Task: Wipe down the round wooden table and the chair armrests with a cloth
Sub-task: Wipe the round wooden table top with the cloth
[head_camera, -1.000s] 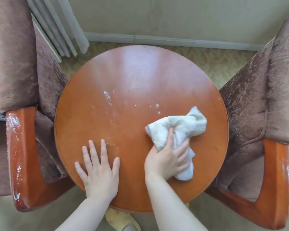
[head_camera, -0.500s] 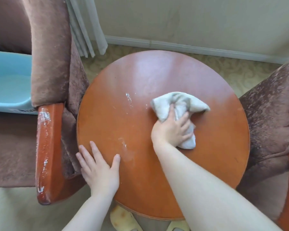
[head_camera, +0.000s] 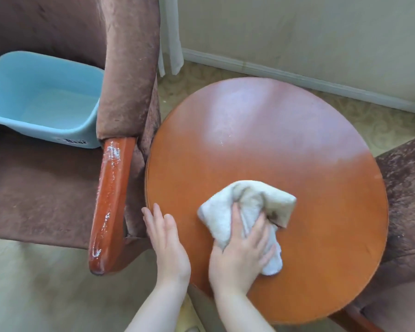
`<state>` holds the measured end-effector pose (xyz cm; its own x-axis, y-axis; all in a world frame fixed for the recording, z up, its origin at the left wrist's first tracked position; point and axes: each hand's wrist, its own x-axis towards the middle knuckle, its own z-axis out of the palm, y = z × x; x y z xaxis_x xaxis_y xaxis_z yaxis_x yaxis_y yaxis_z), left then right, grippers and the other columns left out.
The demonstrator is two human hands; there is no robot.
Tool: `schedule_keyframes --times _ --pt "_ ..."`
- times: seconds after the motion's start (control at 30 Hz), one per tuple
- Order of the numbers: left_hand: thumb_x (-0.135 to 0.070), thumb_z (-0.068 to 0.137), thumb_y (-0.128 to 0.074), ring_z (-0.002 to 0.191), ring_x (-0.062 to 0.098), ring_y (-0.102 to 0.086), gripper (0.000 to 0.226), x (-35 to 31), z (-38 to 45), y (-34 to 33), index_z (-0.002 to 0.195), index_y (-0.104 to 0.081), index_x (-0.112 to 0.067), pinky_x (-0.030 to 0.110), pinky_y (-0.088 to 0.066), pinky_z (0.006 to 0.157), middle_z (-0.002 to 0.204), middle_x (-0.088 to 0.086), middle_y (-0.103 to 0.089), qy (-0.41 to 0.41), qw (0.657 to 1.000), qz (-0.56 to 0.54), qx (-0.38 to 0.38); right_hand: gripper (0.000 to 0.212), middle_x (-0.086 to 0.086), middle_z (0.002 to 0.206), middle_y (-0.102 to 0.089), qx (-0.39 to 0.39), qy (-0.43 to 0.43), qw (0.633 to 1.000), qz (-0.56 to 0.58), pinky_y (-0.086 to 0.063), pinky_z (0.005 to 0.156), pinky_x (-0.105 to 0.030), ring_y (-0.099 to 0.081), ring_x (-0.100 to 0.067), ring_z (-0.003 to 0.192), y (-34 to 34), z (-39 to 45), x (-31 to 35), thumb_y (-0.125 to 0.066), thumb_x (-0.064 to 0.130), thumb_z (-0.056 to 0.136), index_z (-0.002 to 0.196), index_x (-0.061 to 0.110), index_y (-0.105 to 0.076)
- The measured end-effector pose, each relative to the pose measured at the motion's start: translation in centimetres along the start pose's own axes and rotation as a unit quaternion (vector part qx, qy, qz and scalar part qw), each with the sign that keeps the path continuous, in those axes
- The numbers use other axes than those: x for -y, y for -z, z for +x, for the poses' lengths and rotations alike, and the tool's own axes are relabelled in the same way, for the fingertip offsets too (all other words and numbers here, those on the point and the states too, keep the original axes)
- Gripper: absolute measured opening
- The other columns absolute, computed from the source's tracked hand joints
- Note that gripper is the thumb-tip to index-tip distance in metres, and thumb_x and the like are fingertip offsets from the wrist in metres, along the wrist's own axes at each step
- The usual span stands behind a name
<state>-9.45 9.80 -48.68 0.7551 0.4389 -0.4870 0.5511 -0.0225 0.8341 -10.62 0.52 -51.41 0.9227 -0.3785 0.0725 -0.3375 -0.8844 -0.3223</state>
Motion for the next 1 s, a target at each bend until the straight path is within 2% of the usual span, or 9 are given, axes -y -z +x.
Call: schedule_keyframes --times 0.13,0.23,0.37,0.47,0.6,0.7,0.83,0.9,1.0 --pt "-0.051 0.096 -0.034 0.143 -0.007 0.001 0.058 1.4 -0.6 1.1 0.149 -0.012 -0.037 0.027 -0.003 0.119 0.158 -0.022 0.001 -0.023 0.999 0.006 0.024 0.063 -0.006 0.151 -0.039 0.093 0.469 0.878 -0.022 -0.034 0.105 -0.056 -0.039 -0.022 0.138 1.9 -1.4 -7.0 -0.058 0.032 0.073 0.134 0.046 -0.050" --pt "-0.061 0.089 -0.028 0.138 -0.017 0.007 0.055 1.6 -1.2 1.7 0.141 -0.009 -0.055 0.027 -0.004 0.117 0.146 -0.043 0.017 -0.016 0.996 0.041 0.080 0.077 -0.006 0.153 -0.035 0.142 0.585 0.796 -0.061 -0.029 0.107 -0.058 -0.034 -0.025 0.140 3.9 7.6 -10.3 -0.067 0.024 0.061 0.134 0.042 -0.050" --pt "-0.062 0.088 -0.016 0.144 -0.001 0.006 0.058 0.7 -1.4 0.2 0.144 -0.005 -0.053 0.033 -0.004 0.117 0.147 -0.038 0.022 0.014 0.997 0.075 0.024 0.065 -0.011 0.154 -0.034 0.038 0.095 0.995 0.018 -0.024 0.110 -0.060 -0.033 -0.032 0.139 0.9 10.2 -1.9 -0.064 0.019 0.075 0.136 0.037 -0.052" --pt "-0.047 0.098 -0.013 0.147 0.013 0.005 0.055 -0.7 -0.1 -1.3 0.152 -0.007 -0.036 0.035 -0.004 0.115 0.160 -0.011 0.016 0.047 0.992 0.111 -0.033 0.072 -0.011 0.157 -0.025 0.041 -0.048 0.996 0.064 -0.021 0.108 -0.062 -0.027 -0.031 0.142 -0.4 5.9 4.2 -0.070 0.026 0.073 0.138 0.043 -0.045" --pt "-0.051 0.096 -0.015 0.148 0.024 0.002 0.067 -1.5 1.5 -1.6 0.152 -0.012 -0.014 0.032 -0.001 0.115 0.162 0.010 0.001 0.037 0.980 0.183 -0.070 0.085 -0.006 0.158 -0.025 0.168 0.513 0.842 -0.029 -0.034 0.105 -0.064 -0.029 -0.029 0.143 1.7 5.6 -3.7 -0.059 0.026 0.061 0.141 0.046 -0.037" --pt "-0.051 0.095 -0.010 0.148 0.023 0.012 0.068 -1.3 1.9 -2.7 0.153 -0.010 -0.016 0.042 0.005 0.117 0.162 0.008 0.010 -0.053 0.953 0.293 -0.057 0.089 -0.006 0.156 -0.026 0.196 0.655 0.720 -0.119 -0.033 0.107 -0.062 -0.031 -0.029 0.142 4.7 16.9 -9.5 -0.060 0.022 0.059 0.143 0.042 -0.036" --pt "-0.056 0.088 0.003 0.141 0.009 0.031 0.066 -1.2 2.6 -5.4 0.149 0.015 -0.034 0.048 0.016 0.113 0.155 -0.010 0.031 0.011 0.939 0.344 -0.028 0.069 -0.005 0.163 -0.006 0.146 0.150 0.977 -0.050 -0.014 0.114 -0.059 -0.007 -0.027 0.149 2.5 25.3 -5.1 -0.051 0.032 0.090 0.148 0.047 -0.017" --pt "-0.056 0.086 0.004 0.141 0.012 0.032 0.069 -1.4 2.8 -6.8 0.149 0.017 -0.032 0.049 0.016 0.113 0.156 -0.008 0.031 0.037 0.936 0.343 -0.063 0.061 -0.005 0.163 0.003 0.133 -0.114 0.984 0.038 -0.007 0.113 -0.064 0.001 -0.028 0.148 0.4 25.0 1.2 -0.043 0.039 0.093 0.148 0.047 -0.018" --pt "-0.055 0.085 0.004 0.141 0.011 0.031 0.069 -1.5 3.4 -7.8 0.149 0.016 -0.033 0.050 0.015 0.113 0.156 -0.009 0.029 0.052 0.938 0.329 -0.098 0.070 -0.008 0.162 0.001 0.146 0.129 0.981 -0.018 -0.006 0.110 -0.068 0.001 -0.032 0.148 -1.8 19.8 3.7 -0.052 0.031 0.086 0.147 0.046 -0.021"
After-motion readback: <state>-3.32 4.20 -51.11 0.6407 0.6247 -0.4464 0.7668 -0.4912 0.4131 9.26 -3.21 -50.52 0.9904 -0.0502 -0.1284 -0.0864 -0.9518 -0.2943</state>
